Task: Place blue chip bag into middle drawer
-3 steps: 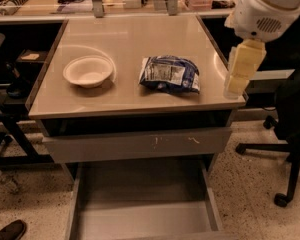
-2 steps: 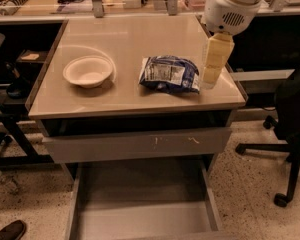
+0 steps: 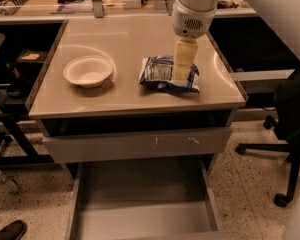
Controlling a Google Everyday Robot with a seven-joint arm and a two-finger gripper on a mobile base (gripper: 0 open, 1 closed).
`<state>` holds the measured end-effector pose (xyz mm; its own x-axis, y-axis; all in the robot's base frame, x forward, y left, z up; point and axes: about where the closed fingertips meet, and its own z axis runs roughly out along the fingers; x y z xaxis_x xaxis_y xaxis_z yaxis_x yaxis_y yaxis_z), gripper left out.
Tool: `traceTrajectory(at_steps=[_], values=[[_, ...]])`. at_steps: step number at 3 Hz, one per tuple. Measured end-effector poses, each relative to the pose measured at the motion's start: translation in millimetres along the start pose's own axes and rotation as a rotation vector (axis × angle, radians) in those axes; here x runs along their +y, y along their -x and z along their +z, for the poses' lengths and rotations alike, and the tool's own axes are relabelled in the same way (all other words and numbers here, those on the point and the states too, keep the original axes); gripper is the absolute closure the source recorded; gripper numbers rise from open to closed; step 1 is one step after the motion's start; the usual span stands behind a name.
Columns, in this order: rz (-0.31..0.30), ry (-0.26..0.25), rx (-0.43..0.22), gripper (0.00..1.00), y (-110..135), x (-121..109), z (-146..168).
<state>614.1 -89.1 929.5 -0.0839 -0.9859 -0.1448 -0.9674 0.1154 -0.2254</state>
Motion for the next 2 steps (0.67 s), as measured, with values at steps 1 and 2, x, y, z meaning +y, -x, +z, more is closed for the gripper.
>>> traceTrajectory(at_steps=[1,2], values=[[0.002,0.014,0.018,0.00,6.1,-16.8,20.6],[0.014,0.017,0.036,0.00,3.3,-31.0,37.9]])
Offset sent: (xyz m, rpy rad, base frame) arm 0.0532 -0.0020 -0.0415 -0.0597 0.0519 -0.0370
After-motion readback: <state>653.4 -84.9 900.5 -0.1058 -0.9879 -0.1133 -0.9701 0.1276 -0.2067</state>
